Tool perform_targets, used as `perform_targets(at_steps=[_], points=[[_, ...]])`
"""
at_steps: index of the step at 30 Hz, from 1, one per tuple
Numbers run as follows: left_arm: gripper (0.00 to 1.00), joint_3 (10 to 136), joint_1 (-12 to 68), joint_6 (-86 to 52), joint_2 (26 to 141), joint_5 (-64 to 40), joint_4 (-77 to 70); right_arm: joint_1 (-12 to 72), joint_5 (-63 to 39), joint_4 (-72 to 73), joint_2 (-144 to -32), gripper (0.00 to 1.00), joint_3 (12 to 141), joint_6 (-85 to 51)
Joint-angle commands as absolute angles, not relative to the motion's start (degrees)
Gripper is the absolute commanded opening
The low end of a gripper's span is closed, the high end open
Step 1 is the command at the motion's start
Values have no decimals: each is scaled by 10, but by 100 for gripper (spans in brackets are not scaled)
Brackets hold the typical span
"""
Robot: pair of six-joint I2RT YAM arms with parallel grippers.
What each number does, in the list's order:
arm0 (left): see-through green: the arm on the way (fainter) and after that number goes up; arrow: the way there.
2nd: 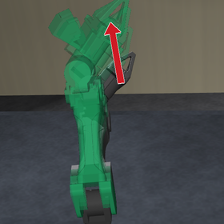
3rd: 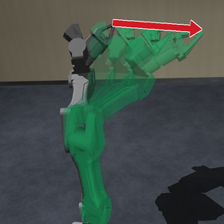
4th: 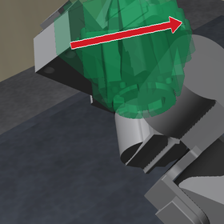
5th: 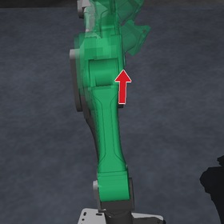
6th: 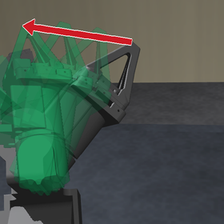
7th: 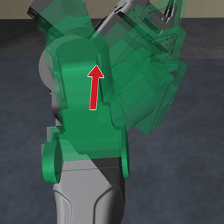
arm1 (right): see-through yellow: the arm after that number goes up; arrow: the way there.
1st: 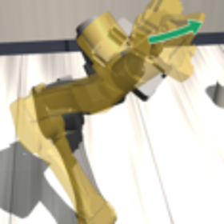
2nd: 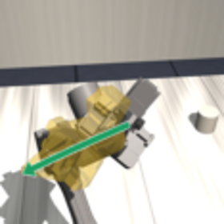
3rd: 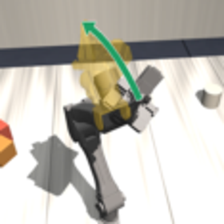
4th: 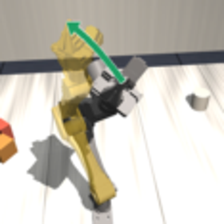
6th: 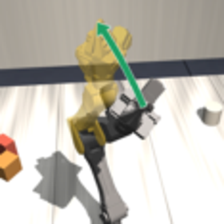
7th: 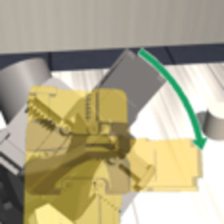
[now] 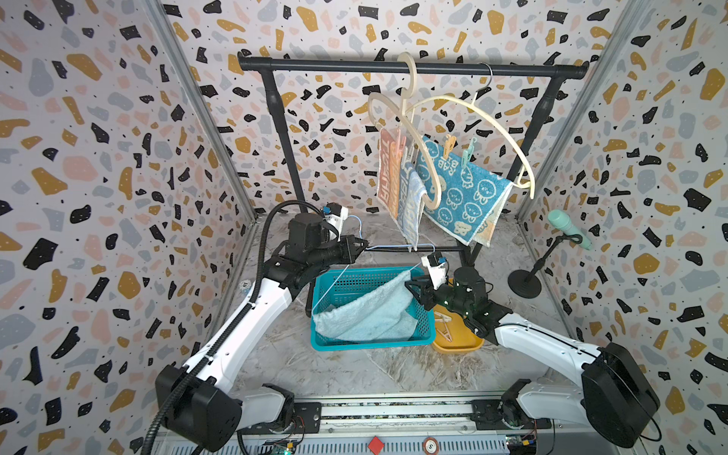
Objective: Remove the clothespins securing towels to the hanger
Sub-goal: Remove the towel from the hanger.
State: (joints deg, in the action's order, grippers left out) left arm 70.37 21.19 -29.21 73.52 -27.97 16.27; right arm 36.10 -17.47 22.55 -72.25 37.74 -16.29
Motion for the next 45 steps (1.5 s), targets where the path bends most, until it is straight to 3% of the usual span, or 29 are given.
perform_targets(at_steps=[1, 7, 14, 45], points=[[0, 731, 209, -295, 728, -285, 150, 360, -196, 244, -726, 32, 403, -157], [0, 730, 208, -295, 729, -286, 148, 360, -207, 255, -742, 27, 407, -161], [0, 729, 209, -294, 731, -281, 147, 360, -209, 256, -748, 0, 411, -166], [0, 699, 208, -257, 679, -70, 155, 360, -180, 188, -530, 0, 413, -193]])
